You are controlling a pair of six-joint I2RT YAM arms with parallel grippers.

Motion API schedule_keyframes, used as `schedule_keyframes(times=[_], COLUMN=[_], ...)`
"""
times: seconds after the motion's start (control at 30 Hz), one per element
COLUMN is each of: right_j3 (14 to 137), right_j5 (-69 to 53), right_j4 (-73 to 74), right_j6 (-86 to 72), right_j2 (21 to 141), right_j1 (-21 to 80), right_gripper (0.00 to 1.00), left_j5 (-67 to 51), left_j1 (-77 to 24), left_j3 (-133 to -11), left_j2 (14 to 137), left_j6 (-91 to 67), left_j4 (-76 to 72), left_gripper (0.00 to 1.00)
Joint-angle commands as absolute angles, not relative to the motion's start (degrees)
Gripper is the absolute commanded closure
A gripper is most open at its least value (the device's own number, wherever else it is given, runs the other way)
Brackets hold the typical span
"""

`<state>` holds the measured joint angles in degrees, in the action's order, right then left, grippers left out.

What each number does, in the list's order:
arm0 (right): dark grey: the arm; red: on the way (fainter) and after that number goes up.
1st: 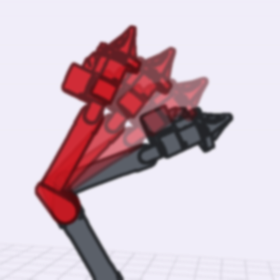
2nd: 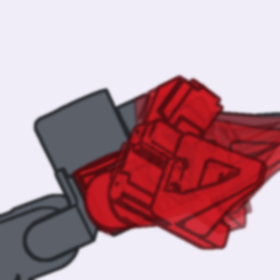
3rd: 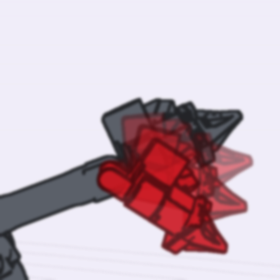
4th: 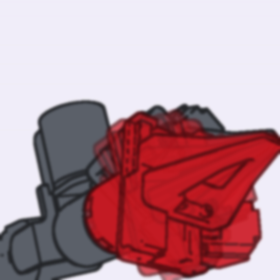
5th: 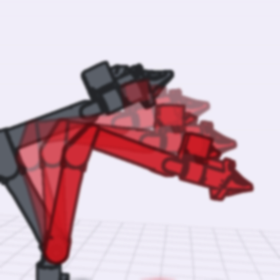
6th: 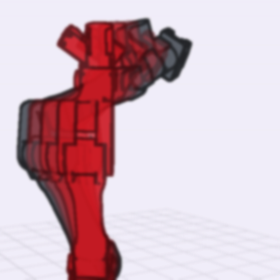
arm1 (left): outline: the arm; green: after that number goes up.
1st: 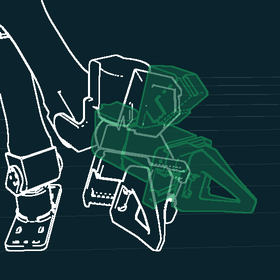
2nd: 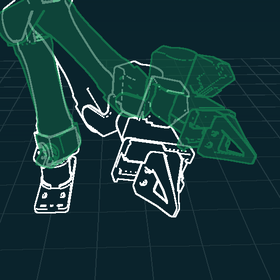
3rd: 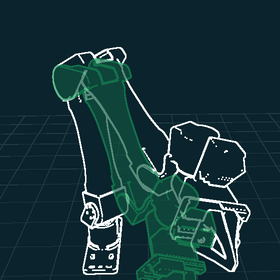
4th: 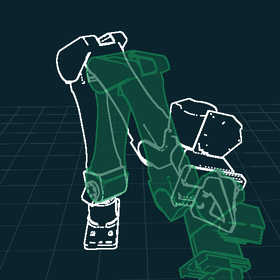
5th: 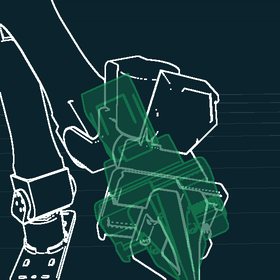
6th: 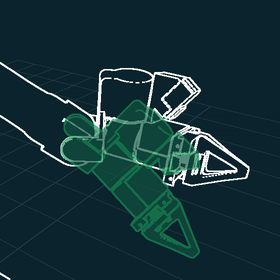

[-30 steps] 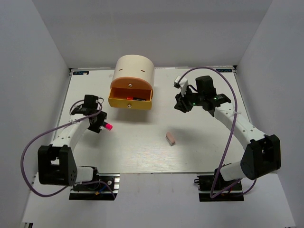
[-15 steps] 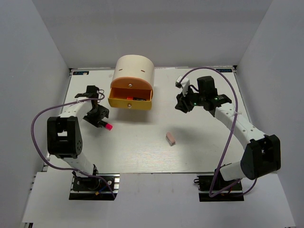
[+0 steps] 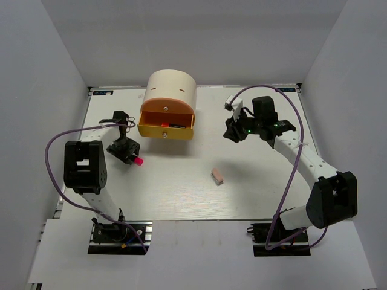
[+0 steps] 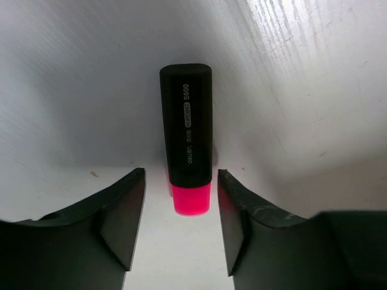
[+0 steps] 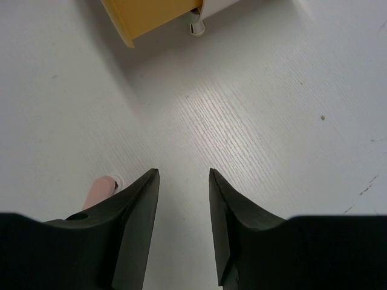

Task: Sort the stationery into containers
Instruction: Pick up the pen from the center of the board.

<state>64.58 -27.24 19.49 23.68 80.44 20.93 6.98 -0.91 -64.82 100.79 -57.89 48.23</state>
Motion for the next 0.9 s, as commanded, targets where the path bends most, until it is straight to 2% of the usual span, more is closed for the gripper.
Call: schedule_keyframes(times=[0.0,0.1,0.17,0.27,0.4,0.57,0.7,0.73,0.8,0.87], right_j3=[63.8,63.6,63.4,63.2,63.3,63.6,63.9,64.0,64.2,64.9], right_j5=[-28.7,-28.7,-28.5,-28.1,-28.5,-28.6,-28.8,-29.0,-30.0,-31.0], right_j4=[17.7,17.7,17.8,17.8,18.0,18.4,18.4,18.4,18.6,18.8], right_j6=[22.7,22.7,22.7,22.9,22.9,23.0,23.0,23.0,23.0,23.0], right_j2=[78.7,78.5,78.1,78.1,78.2,78.7,79.3,79.4,79.9,80.5], right_j1=[20.4,20.5,20.5,20.3,20.3,20.3,20.4,20.4,20.4,20.5], right_gripper=[0.55,0.50,0.39,0.31,0.31,0.31,0.31,0.34,0.45,0.61], left_j5=[6.6,6.6,7.2,7.2,6.6,4.9,-1.0,-2.6,-6.9,-12.0], left_j1=[-0.7,-0.7,-0.7,-0.7,-0.7,-1.9,-1.9,-1.9,-1.9,-1.9], left_j3=[-65.1,-65.1,-62.8,-60.0,-57.0,-55.6,-55.1,-54.6,-53.4,-52.1], left_j2=[100.7,101.2,100.2,98.8,95.0,84.9,70.0,67.7,63.8,60.5], left_j6=[-57.6,-57.6,-57.6,-57.6,-57.6,-55.8,-50.7,-49.6,-49.6,-49.6], left_j4=[47.6,47.6,47.1,46.5,46.0,46.0,41.7,37.2,32.5,23.0], left_gripper=[0.40,0.49,0.53,0.63,0.69,0.84,0.94,0.94,0.96,0.98])
